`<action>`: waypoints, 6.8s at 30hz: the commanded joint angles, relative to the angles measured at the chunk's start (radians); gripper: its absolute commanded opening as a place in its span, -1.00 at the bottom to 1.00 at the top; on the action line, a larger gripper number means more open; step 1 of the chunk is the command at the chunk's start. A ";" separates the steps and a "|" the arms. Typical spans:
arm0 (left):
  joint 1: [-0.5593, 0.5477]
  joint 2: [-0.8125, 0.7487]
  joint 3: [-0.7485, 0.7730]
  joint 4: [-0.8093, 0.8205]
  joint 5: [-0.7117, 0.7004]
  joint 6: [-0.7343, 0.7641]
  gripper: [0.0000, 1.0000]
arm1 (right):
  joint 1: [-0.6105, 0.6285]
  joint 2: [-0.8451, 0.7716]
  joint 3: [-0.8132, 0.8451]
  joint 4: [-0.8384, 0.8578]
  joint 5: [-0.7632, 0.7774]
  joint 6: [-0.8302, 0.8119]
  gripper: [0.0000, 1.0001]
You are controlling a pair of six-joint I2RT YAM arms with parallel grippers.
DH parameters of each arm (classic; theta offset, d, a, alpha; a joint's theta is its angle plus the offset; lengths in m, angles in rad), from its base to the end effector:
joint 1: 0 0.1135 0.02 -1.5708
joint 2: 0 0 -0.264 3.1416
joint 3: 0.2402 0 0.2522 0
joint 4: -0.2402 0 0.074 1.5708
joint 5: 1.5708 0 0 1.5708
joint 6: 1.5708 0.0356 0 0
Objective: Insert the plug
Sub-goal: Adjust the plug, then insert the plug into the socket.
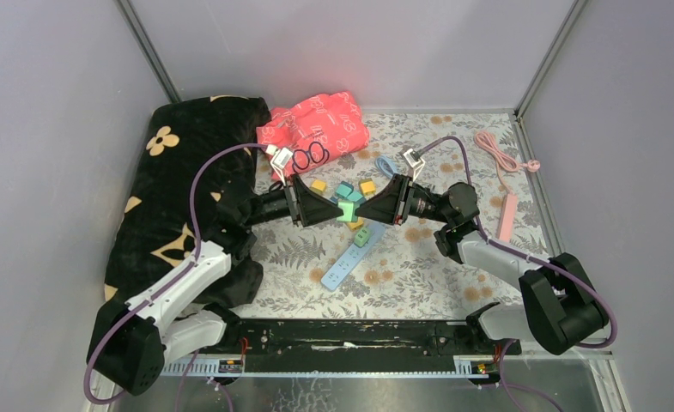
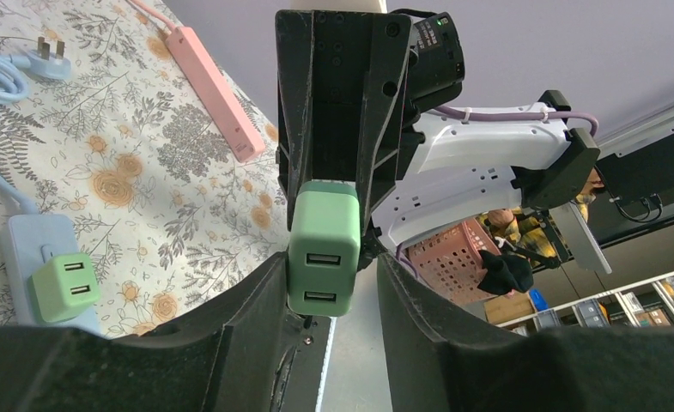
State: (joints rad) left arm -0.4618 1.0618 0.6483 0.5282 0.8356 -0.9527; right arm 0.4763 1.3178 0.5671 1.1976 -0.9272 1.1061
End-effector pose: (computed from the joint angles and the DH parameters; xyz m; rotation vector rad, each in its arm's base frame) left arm 0.2004 -0.1292 0.3117 0.3795 1.7244 -1.6854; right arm 0.2180 0.1445 0.2871 -0.5463 1.4685 1.8172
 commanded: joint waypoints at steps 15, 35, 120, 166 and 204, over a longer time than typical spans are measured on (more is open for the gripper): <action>-0.009 0.034 0.018 0.071 0.036 0.007 -0.57 | 0.007 0.029 0.013 0.127 -0.003 0.035 -0.91; -0.087 0.022 0.284 -0.770 -0.284 0.496 -1.00 | 0.007 -0.228 -0.099 -0.451 0.302 -0.297 0.27; -0.433 0.633 0.626 -1.181 -0.876 0.646 -1.00 | 0.096 0.284 -0.254 -0.363 0.616 -0.153 -0.47; -0.481 0.760 0.606 -1.203 -0.900 0.627 -1.00 | 0.112 0.297 -0.215 -0.432 0.626 -0.161 -0.48; -0.511 0.804 0.499 -1.150 -0.928 0.576 -1.00 | 0.136 0.306 -0.194 -0.442 0.633 -0.172 -0.49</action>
State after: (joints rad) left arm -0.9375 1.7382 1.2098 -0.5880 -0.0982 -0.3302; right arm 0.5709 1.5898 0.3401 0.7940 -0.3573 0.9760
